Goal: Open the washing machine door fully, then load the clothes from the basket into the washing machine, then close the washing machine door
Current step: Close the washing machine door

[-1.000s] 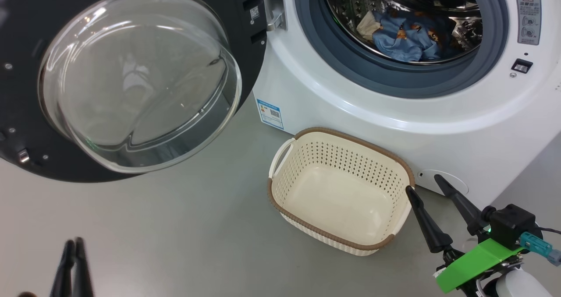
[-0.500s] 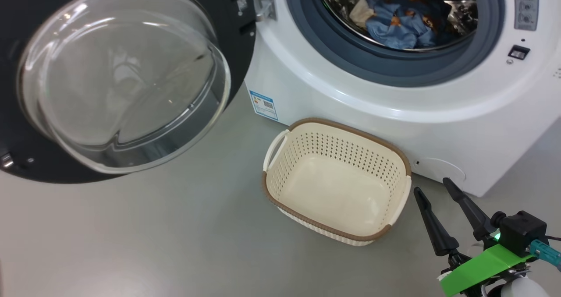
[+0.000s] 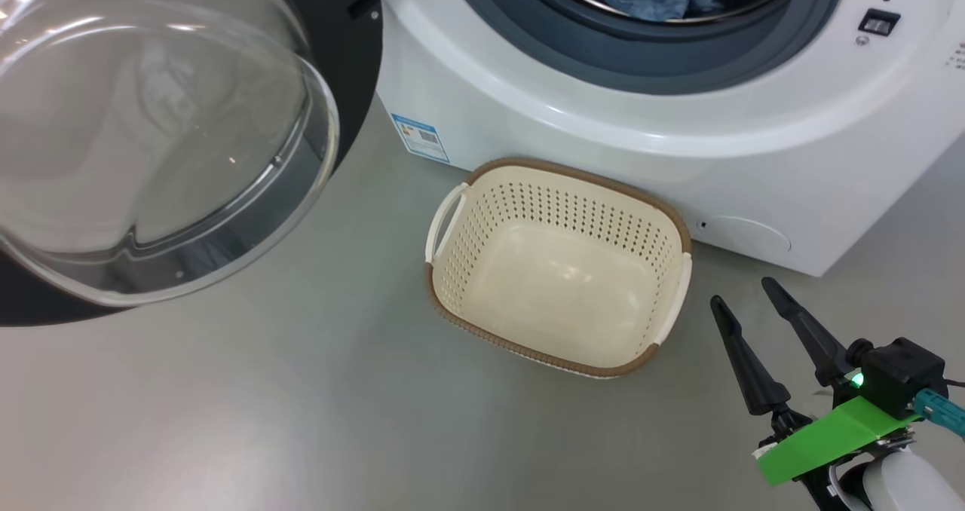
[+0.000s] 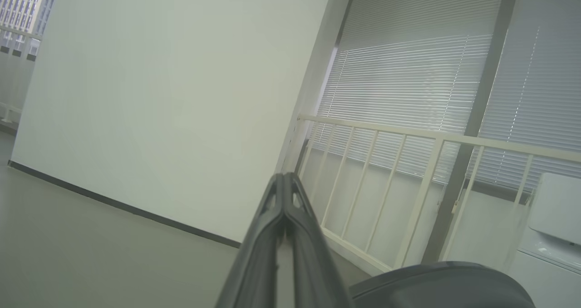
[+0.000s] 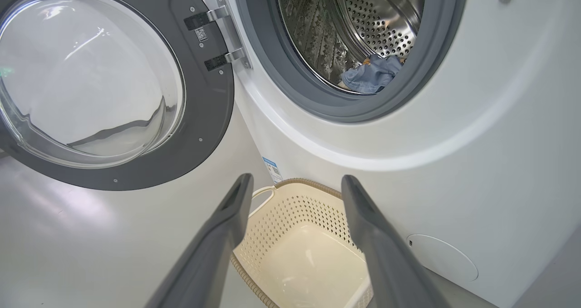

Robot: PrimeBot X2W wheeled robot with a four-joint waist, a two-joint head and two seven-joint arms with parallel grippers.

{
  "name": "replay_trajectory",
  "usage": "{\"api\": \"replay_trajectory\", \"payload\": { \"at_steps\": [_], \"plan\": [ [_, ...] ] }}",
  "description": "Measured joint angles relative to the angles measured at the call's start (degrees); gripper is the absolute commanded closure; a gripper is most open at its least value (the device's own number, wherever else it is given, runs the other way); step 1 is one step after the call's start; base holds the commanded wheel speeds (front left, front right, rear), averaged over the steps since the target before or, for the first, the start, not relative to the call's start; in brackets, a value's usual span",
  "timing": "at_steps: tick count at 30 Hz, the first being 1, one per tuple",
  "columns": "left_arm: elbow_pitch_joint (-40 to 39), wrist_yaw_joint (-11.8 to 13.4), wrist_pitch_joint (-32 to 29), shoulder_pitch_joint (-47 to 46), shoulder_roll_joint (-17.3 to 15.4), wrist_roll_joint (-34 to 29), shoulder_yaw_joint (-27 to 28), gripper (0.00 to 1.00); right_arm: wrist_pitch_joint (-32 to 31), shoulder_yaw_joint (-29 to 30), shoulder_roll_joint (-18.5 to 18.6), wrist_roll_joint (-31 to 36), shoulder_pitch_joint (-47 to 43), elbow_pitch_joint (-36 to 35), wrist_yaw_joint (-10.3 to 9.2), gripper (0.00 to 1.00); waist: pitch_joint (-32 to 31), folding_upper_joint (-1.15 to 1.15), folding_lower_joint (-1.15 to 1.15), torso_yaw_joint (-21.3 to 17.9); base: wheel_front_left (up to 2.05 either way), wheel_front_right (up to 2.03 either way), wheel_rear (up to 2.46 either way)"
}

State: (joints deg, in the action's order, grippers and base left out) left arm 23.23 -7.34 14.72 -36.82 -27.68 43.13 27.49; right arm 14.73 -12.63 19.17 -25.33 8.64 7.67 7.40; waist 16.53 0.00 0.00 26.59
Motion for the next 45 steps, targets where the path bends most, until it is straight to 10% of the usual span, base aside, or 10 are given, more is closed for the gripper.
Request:
{"api": "replay_trajectory", "payload": {
  "at_steps": [16, 45],
  "plan": [
    [24.38, 0.02, -26.94, -12.42, -11.47, 22.94, -7.12, 1.0, 0.0, -1.03, 1.51, 0.0, 2.22, -0.19, 0.0, 0.0, 5.13, 0.0, 0.0, -1.02, 0.0, 0.0, 0.0],
    [28.63, 0.04, -45.77, -14.11, -13.86, 27.28, -11.82, 1.0, 0.0, -1.76, 2.07, 0.0, 3.4, -0.18, 0.0, 0.0, 5.21, 0.0, 0.0, -1.98, 0.0, 0.0, 0.0]
  ]
}}
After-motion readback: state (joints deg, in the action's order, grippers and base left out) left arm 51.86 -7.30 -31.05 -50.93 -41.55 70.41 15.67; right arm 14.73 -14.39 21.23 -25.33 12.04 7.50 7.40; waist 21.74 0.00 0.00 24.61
